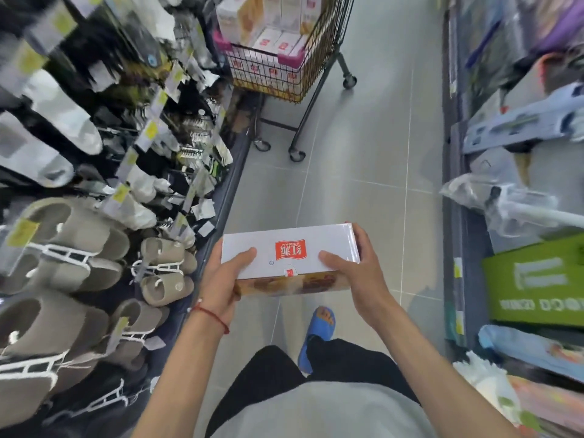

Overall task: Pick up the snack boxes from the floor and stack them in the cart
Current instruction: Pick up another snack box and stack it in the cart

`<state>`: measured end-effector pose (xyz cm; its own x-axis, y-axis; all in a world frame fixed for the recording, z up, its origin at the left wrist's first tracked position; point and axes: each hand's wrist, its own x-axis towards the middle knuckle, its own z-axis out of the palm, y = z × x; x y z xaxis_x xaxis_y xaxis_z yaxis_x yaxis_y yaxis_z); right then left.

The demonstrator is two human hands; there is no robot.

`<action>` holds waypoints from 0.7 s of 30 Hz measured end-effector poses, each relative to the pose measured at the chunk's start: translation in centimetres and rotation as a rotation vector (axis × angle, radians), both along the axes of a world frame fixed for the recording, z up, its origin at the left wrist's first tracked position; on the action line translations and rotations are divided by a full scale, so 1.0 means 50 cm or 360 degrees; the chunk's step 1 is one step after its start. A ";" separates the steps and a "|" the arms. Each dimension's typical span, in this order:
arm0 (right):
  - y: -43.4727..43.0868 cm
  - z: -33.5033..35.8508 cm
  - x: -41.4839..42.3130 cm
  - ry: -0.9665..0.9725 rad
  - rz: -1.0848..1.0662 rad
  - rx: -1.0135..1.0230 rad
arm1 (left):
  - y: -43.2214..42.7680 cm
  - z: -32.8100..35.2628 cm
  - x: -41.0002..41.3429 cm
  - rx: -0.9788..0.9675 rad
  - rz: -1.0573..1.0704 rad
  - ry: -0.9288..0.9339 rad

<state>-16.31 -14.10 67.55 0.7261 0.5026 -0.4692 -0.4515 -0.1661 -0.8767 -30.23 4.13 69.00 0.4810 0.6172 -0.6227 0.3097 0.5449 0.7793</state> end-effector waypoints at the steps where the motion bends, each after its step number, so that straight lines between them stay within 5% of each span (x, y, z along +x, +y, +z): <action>1: 0.012 0.002 0.039 -0.0014 0.0001 0.0002 | 0.011 0.002 0.036 0.0001 -0.0002 -0.0013; 21: 0.470 0.016 0.633 -0.0049 -0.0078 -0.0026 | 0.478 -0.023 0.642 -0.0015 -0.0034 -0.0154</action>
